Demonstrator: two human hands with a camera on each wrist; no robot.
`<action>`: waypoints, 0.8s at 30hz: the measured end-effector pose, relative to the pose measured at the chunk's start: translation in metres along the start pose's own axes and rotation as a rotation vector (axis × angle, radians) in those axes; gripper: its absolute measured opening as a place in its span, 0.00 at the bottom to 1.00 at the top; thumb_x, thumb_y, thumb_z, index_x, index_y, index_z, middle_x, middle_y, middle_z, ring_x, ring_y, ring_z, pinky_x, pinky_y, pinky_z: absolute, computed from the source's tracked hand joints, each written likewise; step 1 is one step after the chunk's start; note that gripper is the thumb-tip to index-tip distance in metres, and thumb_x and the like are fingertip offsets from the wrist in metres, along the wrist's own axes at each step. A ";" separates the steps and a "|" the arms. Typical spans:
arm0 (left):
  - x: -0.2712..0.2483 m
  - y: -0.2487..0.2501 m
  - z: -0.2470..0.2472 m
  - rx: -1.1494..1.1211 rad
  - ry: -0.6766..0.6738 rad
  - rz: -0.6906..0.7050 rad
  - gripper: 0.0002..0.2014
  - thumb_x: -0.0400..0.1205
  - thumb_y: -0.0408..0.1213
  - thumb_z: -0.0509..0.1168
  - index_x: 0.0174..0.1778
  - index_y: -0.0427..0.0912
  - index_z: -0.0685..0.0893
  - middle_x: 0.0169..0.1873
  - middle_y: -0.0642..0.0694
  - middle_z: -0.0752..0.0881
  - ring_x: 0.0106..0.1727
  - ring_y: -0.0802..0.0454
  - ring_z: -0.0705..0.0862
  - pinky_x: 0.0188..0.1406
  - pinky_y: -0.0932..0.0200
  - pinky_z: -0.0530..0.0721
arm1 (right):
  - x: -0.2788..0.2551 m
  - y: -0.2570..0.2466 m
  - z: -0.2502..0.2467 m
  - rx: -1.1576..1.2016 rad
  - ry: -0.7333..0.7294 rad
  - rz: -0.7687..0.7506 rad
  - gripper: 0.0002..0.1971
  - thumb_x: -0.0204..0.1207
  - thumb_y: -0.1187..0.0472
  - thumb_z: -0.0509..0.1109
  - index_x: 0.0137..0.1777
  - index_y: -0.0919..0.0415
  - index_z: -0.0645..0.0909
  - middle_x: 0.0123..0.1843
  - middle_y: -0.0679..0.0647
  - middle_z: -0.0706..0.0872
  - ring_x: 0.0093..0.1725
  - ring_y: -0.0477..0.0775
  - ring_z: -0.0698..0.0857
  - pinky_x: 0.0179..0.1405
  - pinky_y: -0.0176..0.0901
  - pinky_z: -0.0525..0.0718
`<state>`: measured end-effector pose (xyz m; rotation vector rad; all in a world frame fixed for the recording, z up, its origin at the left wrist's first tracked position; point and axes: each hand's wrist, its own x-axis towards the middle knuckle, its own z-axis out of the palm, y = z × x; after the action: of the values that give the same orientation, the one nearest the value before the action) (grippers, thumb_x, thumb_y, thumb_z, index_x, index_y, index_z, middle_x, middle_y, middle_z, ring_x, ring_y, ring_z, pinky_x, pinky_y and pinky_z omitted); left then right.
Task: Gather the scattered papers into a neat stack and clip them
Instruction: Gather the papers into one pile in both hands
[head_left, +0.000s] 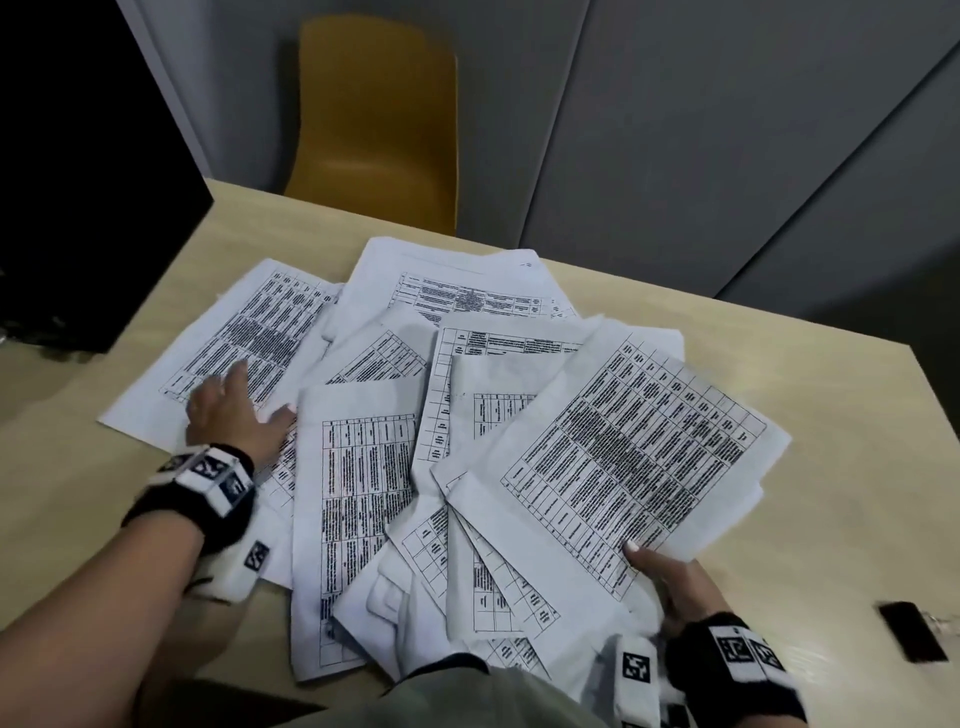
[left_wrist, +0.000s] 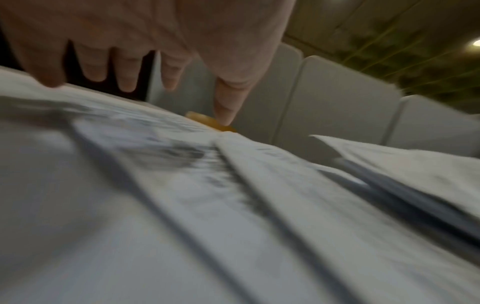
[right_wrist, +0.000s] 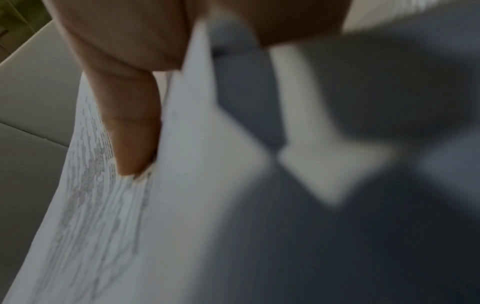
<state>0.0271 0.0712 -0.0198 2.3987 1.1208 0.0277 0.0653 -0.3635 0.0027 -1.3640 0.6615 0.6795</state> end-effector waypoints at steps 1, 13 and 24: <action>0.010 -0.007 -0.003 -0.002 0.010 -0.034 0.41 0.74 0.47 0.69 0.79 0.43 0.57 0.79 0.34 0.58 0.80 0.35 0.53 0.76 0.35 0.59 | 0.000 0.000 -0.001 0.003 0.003 -0.001 0.21 0.65 0.70 0.74 0.57 0.77 0.78 0.32 0.68 0.89 0.24 0.64 0.88 0.19 0.47 0.84; -0.043 -0.006 0.004 0.462 -0.295 0.074 0.43 0.72 0.73 0.51 0.79 0.52 0.58 0.81 0.40 0.60 0.81 0.38 0.55 0.76 0.34 0.53 | 0.005 0.001 -0.006 -0.020 -0.007 0.043 0.14 0.72 0.71 0.69 0.56 0.77 0.78 0.29 0.70 0.88 0.22 0.66 0.87 0.20 0.50 0.84; -0.015 -0.014 0.005 0.141 -0.108 -0.139 0.47 0.59 0.67 0.70 0.70 0.47 0.64 0.68 0.33 0.68 0.69 0.32 0.66 0.67 0.35 0.67 | 0.009 0.005 -0.009 -0.023 -0.012 0.004 0.15 0.71 0.72 0.70 0.58 0.76 0.78 0.43 0.75 0.87 0.29 0.68 0.88 0.29 0.58 0.88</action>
<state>0.0084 0.0653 -0.0276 2.4049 1.2736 -0.2316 0.0672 -0.3717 -0.0082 -1.3790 0.6485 0.6996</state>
